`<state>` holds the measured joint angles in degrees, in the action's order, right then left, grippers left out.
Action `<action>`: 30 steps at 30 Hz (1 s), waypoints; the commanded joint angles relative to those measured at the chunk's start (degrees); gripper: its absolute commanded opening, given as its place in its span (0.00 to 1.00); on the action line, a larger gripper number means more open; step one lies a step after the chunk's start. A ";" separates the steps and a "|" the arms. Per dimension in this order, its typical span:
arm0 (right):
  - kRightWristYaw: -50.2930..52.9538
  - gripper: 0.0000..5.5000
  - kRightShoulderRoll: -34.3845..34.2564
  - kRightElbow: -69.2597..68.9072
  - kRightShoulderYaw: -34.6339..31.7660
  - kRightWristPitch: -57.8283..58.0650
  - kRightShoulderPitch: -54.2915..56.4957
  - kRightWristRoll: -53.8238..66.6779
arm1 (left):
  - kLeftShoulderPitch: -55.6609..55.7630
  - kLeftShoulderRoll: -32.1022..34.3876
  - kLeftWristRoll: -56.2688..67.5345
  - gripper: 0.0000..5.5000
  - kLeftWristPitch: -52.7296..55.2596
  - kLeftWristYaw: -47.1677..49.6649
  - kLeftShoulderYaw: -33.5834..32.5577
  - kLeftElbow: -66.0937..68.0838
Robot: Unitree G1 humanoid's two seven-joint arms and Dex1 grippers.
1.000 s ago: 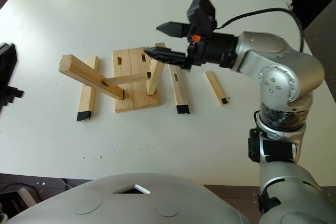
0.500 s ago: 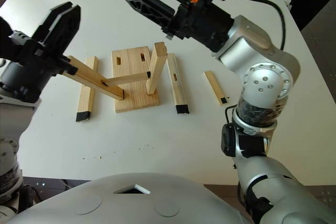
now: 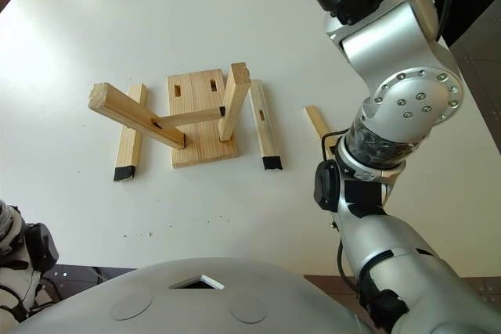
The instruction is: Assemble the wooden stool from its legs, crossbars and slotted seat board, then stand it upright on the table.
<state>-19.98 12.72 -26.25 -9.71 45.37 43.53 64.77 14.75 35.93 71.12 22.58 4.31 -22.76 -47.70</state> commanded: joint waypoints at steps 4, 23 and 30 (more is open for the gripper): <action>-7.21 0.70 8.86 2.70 20.00 -1.40 -18.04 -20.28 | -21.63 -2.50 -23.09 0.20 7.76 -3.07 26.06 8.61; -4.92 0.70 9.81 14.77 -2.86 -6.51 -2.98 -0.63 | -7.27 -6.54 0.98 0.20 -5.46 -2.10 -4.78 6.55; -12.81 0.70 15.97 30.87 9.87 -23.42 -10.88 -31.79 | -29.09 -1.76 -7.12 0.20 -1.99 -27.96 -9.26 22.64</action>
<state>-31.50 27.34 -2.47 -4.92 27.86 36.73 43.92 -7.52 30.11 66.01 18.67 -13.11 -27.50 -32.81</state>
